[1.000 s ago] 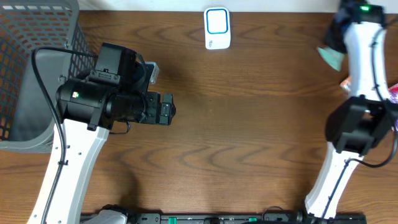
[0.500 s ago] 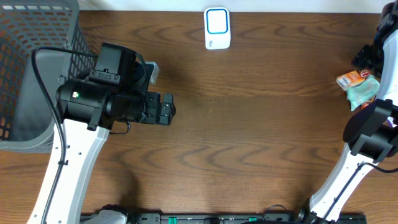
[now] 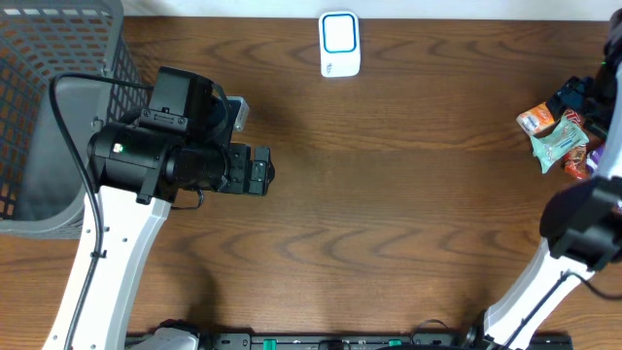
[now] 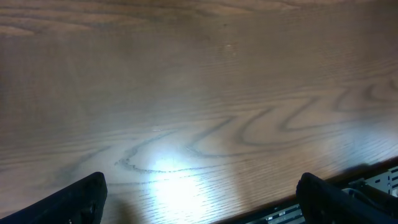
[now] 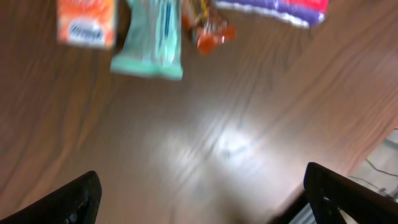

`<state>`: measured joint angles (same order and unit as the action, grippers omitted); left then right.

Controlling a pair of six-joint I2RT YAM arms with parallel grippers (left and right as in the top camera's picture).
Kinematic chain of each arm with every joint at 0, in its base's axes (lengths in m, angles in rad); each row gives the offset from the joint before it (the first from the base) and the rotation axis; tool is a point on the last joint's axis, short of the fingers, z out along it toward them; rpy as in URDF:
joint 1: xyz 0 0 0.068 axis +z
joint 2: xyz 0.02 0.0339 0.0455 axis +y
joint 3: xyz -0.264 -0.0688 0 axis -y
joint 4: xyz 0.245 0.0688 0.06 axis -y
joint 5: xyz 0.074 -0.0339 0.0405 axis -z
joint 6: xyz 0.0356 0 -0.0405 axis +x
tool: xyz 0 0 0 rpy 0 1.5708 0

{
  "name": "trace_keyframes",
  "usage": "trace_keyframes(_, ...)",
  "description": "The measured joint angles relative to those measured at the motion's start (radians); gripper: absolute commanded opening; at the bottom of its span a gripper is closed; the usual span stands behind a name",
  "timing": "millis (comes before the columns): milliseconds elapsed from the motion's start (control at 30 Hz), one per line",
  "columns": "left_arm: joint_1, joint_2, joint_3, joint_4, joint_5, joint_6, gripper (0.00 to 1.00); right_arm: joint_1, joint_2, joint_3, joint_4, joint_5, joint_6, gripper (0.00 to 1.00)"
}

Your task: Scan the item barcode

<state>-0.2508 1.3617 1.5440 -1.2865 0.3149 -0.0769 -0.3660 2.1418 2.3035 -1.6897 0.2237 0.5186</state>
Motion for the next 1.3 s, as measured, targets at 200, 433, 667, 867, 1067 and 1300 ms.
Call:
trace_keyframes(200,0.000,0.000,0.000,0.000,0.000,0.000,0.98,0.066,-0.270,-0.162,0.022,-0.051,-0.006,0.99)
trace_keyframes(433,0.000,0.000,0.000,0.000,0.000,0.000,0.98,0.238,-0.664,-0.539,0.133,-0.074,-0.008,0.99)
trace_keyframes(667,0.000,0.000,-0.001,0.001,0.000,0.000,0.98,0.360,-0.949,-0.805,0.076,-0.100,-0.010,0.99)
trace_keyframes(867,0.000,0.000,-0.001,0.000,0.000,0.000,0.98,0.381,-1.089,-0.920,-0.006,-0.136,-0.011,0.99)
trace_keyframes(1067,0.000,0.000,-0.001,0.000,0.000,0.000,0.98,0.383,-1.165,-0.955,-0.007,-0.190,-0.011,0.99)
trace_keyframes(1300,0.000,0.000,-0.001,0.000,0.000,0.000,0.98,0.383,-1.180,-0.955,-0.006,-0.208,-0.011,0.99)
